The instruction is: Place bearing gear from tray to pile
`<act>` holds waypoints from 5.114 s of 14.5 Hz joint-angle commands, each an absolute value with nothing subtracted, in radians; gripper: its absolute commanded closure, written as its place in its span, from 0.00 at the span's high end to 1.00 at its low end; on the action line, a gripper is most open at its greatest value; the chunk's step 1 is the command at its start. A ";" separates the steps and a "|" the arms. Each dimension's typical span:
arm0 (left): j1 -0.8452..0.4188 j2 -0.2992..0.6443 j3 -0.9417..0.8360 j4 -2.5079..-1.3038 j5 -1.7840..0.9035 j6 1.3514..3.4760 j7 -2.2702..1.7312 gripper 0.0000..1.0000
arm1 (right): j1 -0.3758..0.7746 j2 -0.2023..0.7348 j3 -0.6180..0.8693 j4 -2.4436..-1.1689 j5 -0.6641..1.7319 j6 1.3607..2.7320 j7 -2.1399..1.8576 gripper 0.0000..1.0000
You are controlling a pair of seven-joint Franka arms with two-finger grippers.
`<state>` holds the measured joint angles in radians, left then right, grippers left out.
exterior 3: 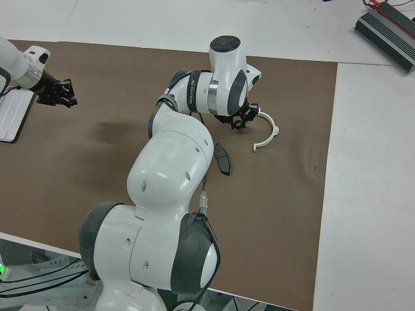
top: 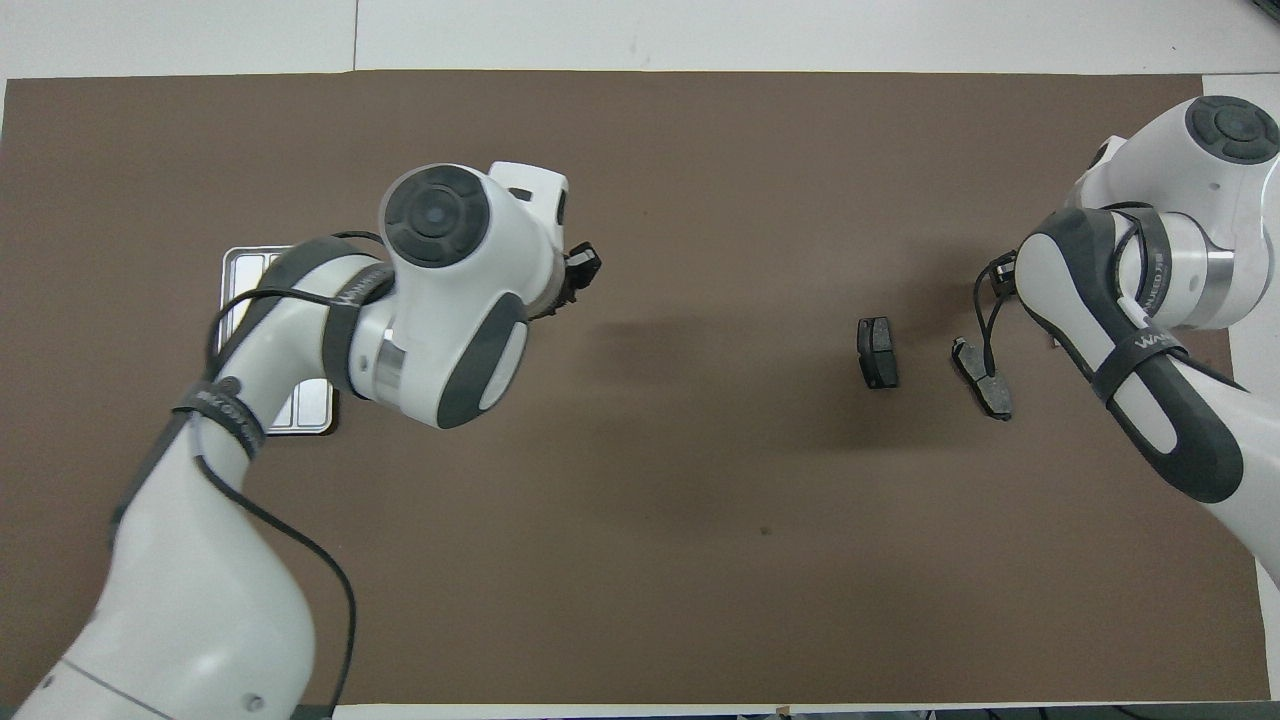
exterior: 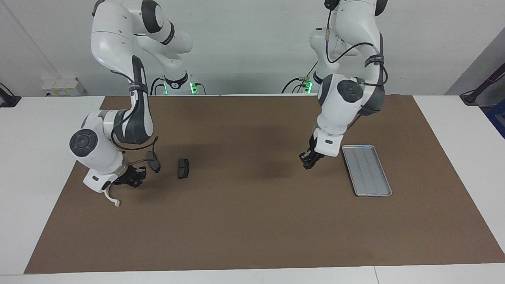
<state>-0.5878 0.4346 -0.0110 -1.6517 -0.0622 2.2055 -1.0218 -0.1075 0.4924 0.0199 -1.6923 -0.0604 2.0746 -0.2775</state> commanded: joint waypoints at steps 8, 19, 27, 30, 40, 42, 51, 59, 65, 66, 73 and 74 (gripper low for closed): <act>-0.709 0.661 0.041 -1.446 -0.054 2.156 -1.078 0.00 | -0.123 0.454 0.034 -1.784 -0.075 2.160 -0.290 0.00; -0.765 0.653 0.090 -1.477 -0.018 2.152 -1.121 0.00 | -0.101 0.394 0.035 -1.761 -0.075 2.057 -0.275 1.00; -0.738 0.614 0.095 -1.473 0.026 2.100 -1.187 1.00 | -0.048 0.311 0.046 -1.691 -0.072 1.912 -0.134 1.00; -0.631 0.511 0.094 -1.479 0.026 2.053 -1.164 1.00 | 0.018 0.307 0.051 -1.649 -0.063 1.844 -0.014 1.00; -0.209 0.215 0.091 -1.494 0.009 1.723 -0.586 1.00 | 0.293 0.284 0.055 -1.664 -0.054 1.916 0.442 0.99; -0.183 0.157 0.094 -1.499 0.011 1.645 -0.533 1.00 | 0.340 0.304 0.055 -1.663 -0.055 1.972 0.495 0.95; -0.028 0.017 0.031 -1.540 0.008 1.487 -0.351 1.00 | 0.521 0.393 0.058 -1.647 0.041 2.133 0.537 0.92; -0.028 -0.077 0.025 -1.649 -0.008 1.483 -0.259 1.00 | 0.514 0.515 0.057 -1.606 0.035 2.220 0.477 0.92; -0.022 -0.091 0.025 -1.727 -0.023 1.650 -0.259 1.00 | 0.486 0.522 0.057 -1.603 0.031 2.224 0.451 0.91; -0.017 -0.081 0.025 -1.723 -0.025 1.658 -0.258 1.00 | 0.485 0.531 0.057 -1.603 0.032 2.230 0.442 0.91; 0.037 -0.081 -0.021 -1.730 -0.037 1.646 -0.250 1.00 | 0.497 0.563 0.057 -1.601 0.040 2.258 0.443 0.89; 0.034 -0.083 -0.020 -1.732 -0.037 1.644 -0.250 1.00 | 0.499 0.564 0.057 -1.594 0.041 2.257 0.443 0.89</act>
